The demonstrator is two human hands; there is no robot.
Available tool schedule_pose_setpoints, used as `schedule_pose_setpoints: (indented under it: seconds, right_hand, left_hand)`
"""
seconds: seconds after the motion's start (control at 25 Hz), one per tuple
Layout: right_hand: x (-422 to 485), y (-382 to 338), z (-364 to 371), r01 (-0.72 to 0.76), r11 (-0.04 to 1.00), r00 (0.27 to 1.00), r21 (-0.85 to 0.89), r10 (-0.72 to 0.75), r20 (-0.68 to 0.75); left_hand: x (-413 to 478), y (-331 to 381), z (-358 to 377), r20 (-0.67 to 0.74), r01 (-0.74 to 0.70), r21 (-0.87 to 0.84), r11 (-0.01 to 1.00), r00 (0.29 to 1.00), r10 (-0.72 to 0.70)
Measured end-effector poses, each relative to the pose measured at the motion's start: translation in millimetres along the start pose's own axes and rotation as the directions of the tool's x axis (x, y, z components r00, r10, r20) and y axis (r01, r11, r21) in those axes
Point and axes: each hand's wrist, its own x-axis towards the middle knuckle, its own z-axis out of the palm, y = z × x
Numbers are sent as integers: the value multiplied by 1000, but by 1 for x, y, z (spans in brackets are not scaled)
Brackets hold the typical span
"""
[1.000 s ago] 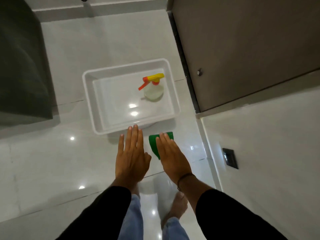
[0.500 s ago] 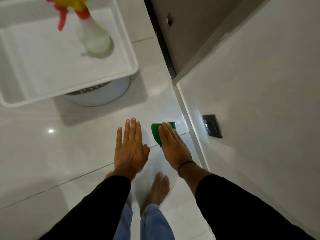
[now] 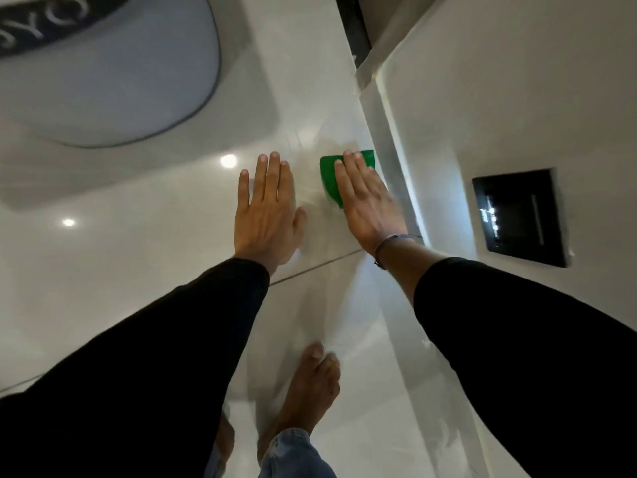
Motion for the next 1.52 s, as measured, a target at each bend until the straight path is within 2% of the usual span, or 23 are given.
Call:
schedule_pose_setpoints:
  seconds: [0.16,0.36,0.48,0.76,1.08,1.36,1.52]
  right_hand:
    - [3,-8,33,-21,994,999,112,15,48]
    - [9,-17,49,-47,997,991,56,53,-119]
    - [14,-16,57,-60,995,985,85,73,-158]
    - [38,20,44,-39,994,975,103,60,-213]
    - [10,28,55,-72,980,978,185,106,-179]
    - [-84,32,89,-148,967,982,207,169,-86]
    - [-146,38,114,-177,972,983,156,182,-19]
  left_hand:
    - [4,-9,47,-15,6,-9,1000,1000,-6]
    - [1,-19,69,-106,-31,-27,999,994,28]
    - [2,-20,74,-135,-48,-76,996,990,38]
    - [2,-24,78,-168,-71,-71,995,984,59]
    - [2,-25,79,-176,-79,-61,995,982,67]
    - [3,-29,81,-192,-91,-66,994,978,77]
    - [3,-29,82,-187,-98,-76,992,979,82]
